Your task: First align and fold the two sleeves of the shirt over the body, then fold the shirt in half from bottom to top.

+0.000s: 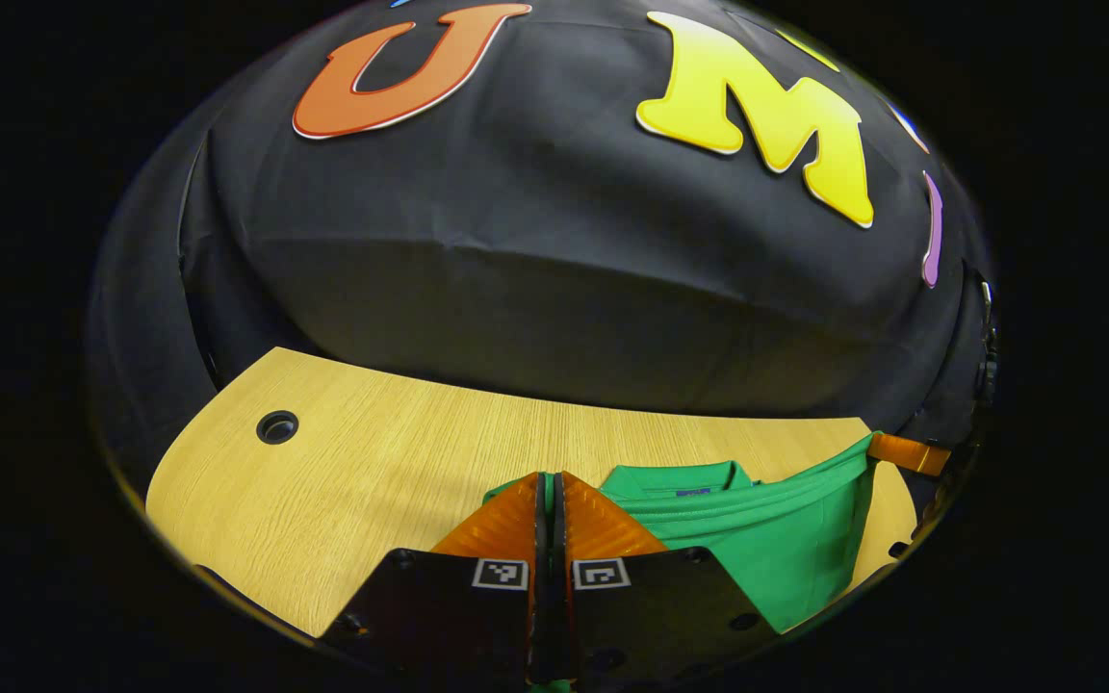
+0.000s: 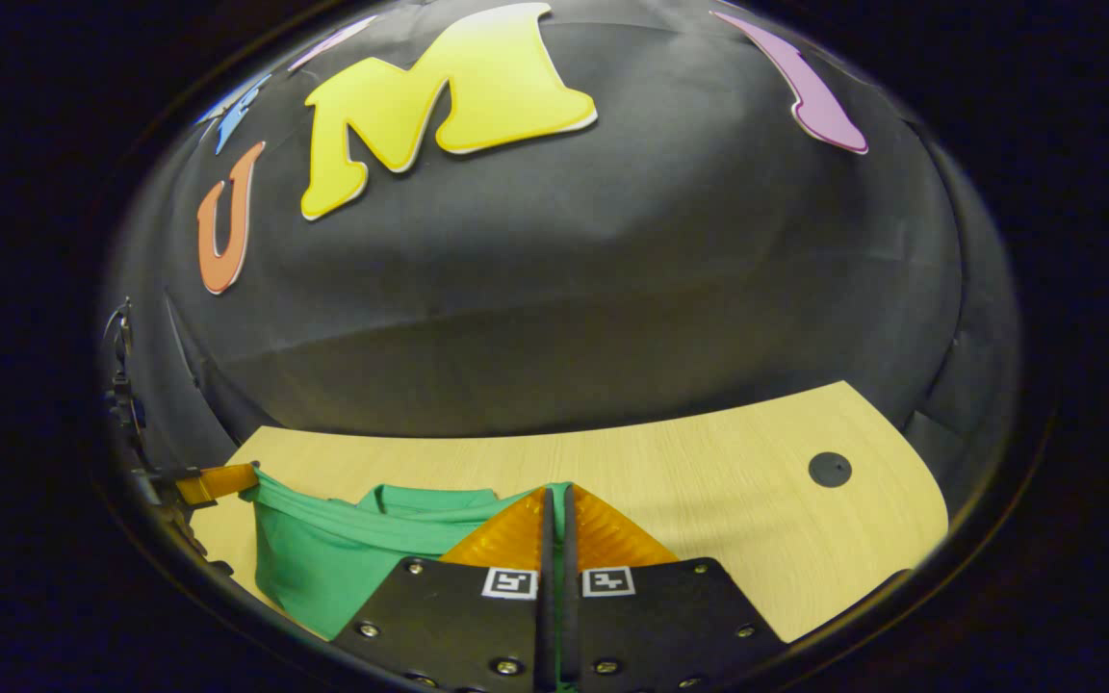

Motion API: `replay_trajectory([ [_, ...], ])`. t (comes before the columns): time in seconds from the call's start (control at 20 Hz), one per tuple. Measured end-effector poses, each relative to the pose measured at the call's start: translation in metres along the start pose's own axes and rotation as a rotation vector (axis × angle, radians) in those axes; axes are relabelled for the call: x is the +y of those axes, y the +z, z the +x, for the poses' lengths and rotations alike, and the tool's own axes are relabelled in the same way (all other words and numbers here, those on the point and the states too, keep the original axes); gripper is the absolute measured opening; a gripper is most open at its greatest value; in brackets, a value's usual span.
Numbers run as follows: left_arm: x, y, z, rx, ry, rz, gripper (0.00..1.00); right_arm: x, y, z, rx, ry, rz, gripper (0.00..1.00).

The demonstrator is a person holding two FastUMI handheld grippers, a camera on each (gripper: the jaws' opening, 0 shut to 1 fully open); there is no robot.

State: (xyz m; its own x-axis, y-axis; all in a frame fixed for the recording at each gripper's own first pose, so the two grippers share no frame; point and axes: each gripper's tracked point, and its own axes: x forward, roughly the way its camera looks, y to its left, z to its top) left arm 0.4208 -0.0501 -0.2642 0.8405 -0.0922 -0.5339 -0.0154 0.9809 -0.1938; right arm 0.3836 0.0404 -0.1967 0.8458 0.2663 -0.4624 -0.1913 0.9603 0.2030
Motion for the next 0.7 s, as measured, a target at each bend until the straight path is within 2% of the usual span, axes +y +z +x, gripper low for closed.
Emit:
replay_trajectory([
  [0.05,0.0,-0.004,0.006,0.006,-0.002,0.005,0.03,-0.001,-0.004,0.005,0.004,-0.002,-0.002,0.02],
  [0.15,0.012,-0.019,0.026,0.031,0.064,0.055,0.04,-0.007,-0.031,0.024,0.063,-0.024,-0.013,0.02],
  [0.25,0.01,-0.044,0.014,0.095,0.061,0.083,0.65,-0.005,-0.064,0.02,0.145,-0.03,-0.003,0.64],
  [0.3,0.012,-0.054,0.029,0.105,0.066,0.097,0.95,-0.007,-0.073,0.03,0.157,-0.034,0.011,0.94],
  [0.35,0.011,-0.057,0.032,0.101,0.063,0.109,0.98,-0.009,-0.078,0.031,0.153,-0.041,0.023,0.95],
  [0.5,0.003,-0.045,0.023,0.072,0.055,0.129,0.98,-0.011,-0.077,0.026,0.118,-0.059,0.024,0.96],
  [0.7,-0.009,-0.021,0.002,0.014,0.038,0.122,0.98,-0.007,-0.048,0.005,0.048,-0.053,0.001,0.96],
])
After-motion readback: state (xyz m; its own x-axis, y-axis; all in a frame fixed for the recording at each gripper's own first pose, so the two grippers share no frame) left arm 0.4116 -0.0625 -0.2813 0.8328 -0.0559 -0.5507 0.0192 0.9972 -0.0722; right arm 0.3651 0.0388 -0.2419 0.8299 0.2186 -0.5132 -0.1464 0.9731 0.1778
